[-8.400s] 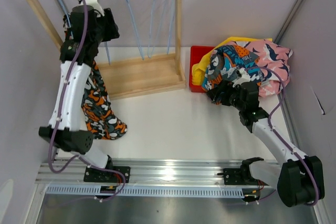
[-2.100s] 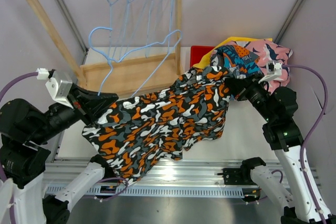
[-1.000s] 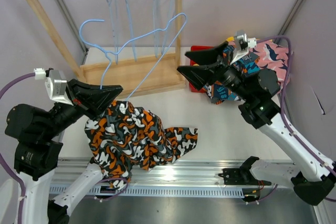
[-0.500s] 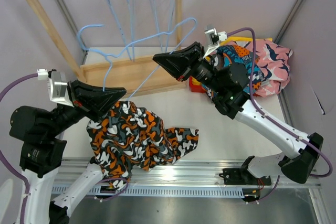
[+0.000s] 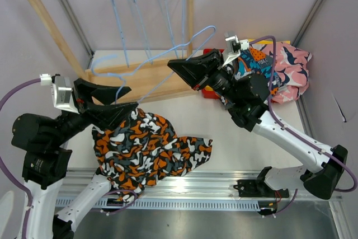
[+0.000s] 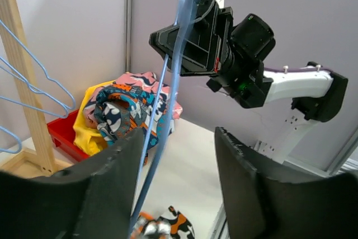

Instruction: Remove the shorts from the hanger

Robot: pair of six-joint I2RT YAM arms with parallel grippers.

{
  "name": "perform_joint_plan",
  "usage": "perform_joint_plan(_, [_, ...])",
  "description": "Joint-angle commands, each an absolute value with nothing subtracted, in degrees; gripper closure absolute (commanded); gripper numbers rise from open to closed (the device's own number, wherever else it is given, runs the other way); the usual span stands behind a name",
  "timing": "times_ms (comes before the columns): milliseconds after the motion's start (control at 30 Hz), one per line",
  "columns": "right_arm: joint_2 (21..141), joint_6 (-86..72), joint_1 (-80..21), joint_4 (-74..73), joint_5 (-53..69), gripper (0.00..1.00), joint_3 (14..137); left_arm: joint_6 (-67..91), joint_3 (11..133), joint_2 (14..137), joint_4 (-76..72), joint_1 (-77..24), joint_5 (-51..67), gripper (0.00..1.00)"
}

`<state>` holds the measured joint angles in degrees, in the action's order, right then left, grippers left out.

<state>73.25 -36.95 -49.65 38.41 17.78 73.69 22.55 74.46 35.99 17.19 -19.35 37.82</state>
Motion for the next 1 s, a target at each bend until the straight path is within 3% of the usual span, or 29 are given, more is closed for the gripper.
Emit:
perform_joint_plan(0, [70.93, -33.58, -49.57, 39.73, 15.29, 1.0, 72.6, 23.64, 74.71, 36.38, 14.86, -19.6, 37.35, 0.37])
perform_joint_plan(33, [70.41, -33.57, -49.66, 39.73, 14.86, 1.0, 72.25, 23.9, 74.45, 36.47, 14.59, -19.6, 37.44, 0.36])
perform_joint_plan(67, [70.05, -33.49, -49.66, 39.73, 14.77, 1.0, 71.72, 23.99, 74.18, 36.47, 14.07, -19.6, 37.62, 0.45])
perform_joint_plan(133, [69.44, -33.4, -49.66, 39.55, 14.42, 1.0, 71.28, 24.26, 74.09, 37.09, 13.97, -19.6, 37.79, 0.69])
perform_joint_plan(167, [69.17, -33.31, -49.57, 39.64, 14.33, 1.0, 70.93, 24.26, 74.0, 37.09, 14.06, -19.6, 37.71, 0.95])
perform_joint_plan(200, [69.08, -33.31, -49.57, 39.55, 14.24, 1.0, 70.84, 24.26, 74.0, 37.35, 14.41, -19.6, 37.62, 1.0])
perform_joint_plan(567, [70.31, -34.81, -49.66, 38.52, 14.77, 1.0, 71.19, 24.35, 71.8, 38.32, 13.09, -19.6, 37.63, 1.0])
perform_joint_plan(667, [70.23, -33.06, -49.66, 33.42, 14.42, 0.01, 72.69, 20.75, 77.06, 40.33, 18.79, -19.6, 33.07, 1.0])
perform_joint_plan(767, [67.77, -31.47, -49.57, 27.19, 11.53, 0.01, 71.55, 14.62, 85.15, 42.44, 25.02, -19.6, 24.9, 1.0])
perform_joint_plan(967, [57.67, -28.65, -49.57, 21.01, 8.0, 0.0, 61.1, 5.55, 106.13, 52.11, 42.34, -19.6, -9.09, 1.0])
